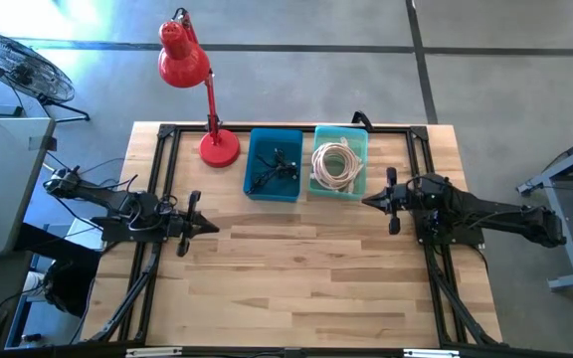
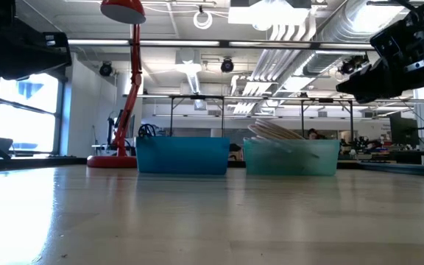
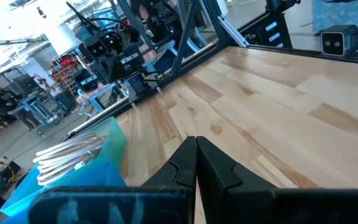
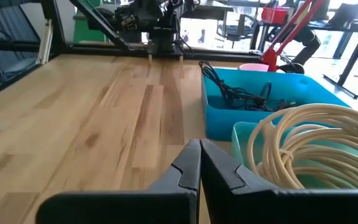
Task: Pick & Place USB Port
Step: Return to Home Position
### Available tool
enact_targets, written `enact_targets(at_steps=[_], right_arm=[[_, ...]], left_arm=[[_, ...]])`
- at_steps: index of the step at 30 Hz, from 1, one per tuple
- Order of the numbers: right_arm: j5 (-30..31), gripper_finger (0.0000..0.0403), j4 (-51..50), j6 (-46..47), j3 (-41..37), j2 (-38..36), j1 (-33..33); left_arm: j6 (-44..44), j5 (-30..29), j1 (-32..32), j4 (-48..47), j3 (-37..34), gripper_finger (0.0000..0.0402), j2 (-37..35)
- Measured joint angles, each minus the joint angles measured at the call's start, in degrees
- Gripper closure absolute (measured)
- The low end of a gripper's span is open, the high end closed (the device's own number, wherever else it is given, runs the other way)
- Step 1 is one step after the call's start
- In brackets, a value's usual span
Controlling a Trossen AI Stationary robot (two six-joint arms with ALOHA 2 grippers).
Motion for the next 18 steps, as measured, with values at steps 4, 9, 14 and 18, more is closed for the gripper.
enact_targets(at_steps=[4,9,14,18], right_arm=[[0.06,0.0403,0.07,-0.95,0.0,-0.11,0.0],[0.31,0.0403,0.1,-2.37,0.0,-0.11,0.0],[0.3,0.0403,0.5,-3.55,0.0,-0.11,-0.19],[0.14,0.0403,1.76,-4.65,0.0,-0.11,-1.67]], left_arm=[[-0.01,0.14,0.01,-0.04,-0.02,0.0399,0.0],[0.07,0.12,0.0,-0.05,-0.02,0.0399,0.02],[1.48,0.0,0.01,-0.07,-0.02,0.0399,0.02],[1.52,-1.05,0.01,0.02,-0.07,0.0399,0.02]])
